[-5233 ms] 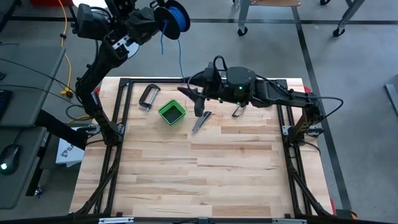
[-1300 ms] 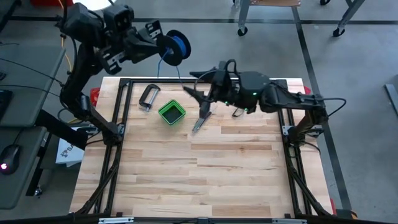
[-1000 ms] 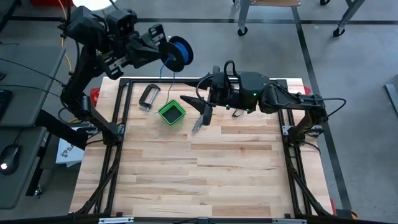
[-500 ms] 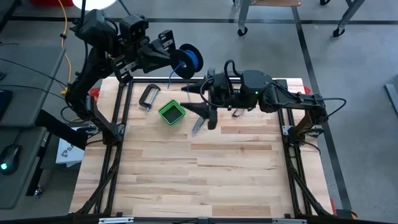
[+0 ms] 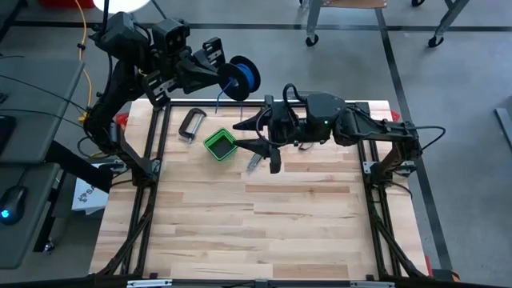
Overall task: Coil cords
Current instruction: Coil the blue wire onto the spool
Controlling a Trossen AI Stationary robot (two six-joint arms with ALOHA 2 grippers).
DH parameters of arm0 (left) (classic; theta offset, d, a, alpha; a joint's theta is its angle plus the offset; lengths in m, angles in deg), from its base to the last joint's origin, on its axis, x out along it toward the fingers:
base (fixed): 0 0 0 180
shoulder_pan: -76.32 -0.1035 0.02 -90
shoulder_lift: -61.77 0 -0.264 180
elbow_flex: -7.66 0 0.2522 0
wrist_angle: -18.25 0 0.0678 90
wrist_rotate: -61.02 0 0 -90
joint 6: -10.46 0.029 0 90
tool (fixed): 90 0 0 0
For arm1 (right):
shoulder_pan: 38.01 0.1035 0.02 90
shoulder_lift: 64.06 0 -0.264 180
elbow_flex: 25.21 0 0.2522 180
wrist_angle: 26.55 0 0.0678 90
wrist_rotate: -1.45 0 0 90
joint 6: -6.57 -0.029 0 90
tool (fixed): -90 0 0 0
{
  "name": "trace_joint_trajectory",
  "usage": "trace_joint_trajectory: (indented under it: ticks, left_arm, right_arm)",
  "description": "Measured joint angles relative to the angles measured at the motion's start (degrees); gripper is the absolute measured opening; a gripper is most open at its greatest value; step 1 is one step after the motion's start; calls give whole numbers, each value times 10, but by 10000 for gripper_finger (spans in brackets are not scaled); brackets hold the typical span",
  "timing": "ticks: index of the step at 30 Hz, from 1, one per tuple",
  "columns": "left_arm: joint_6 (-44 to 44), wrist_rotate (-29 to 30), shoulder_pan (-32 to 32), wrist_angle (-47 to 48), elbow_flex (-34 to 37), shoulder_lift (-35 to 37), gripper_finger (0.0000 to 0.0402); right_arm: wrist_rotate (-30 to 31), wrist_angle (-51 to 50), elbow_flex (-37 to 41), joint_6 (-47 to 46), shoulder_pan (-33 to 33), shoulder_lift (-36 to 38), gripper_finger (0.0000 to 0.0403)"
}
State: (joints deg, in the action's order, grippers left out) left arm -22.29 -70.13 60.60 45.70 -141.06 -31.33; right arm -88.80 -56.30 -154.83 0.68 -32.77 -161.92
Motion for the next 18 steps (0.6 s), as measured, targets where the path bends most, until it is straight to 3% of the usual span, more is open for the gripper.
trace_joint_trajectory:
  ticks: [10, 14, 18]
  left_arm:
    - [-1, -1, 0, 1, 0, 0, 1]
    - [-1, -1, 0, 1, 0, 0, 1]
    - [-1, 0, 0, 1, 0, 0, 1]
  right_arm:
    - [12, 7, 0, 23, 0, 0, 135]
    - [75, 6, 0, 20, 0, 0, 138]
    - [85, 6, 0, -5, 0, 0, 164]
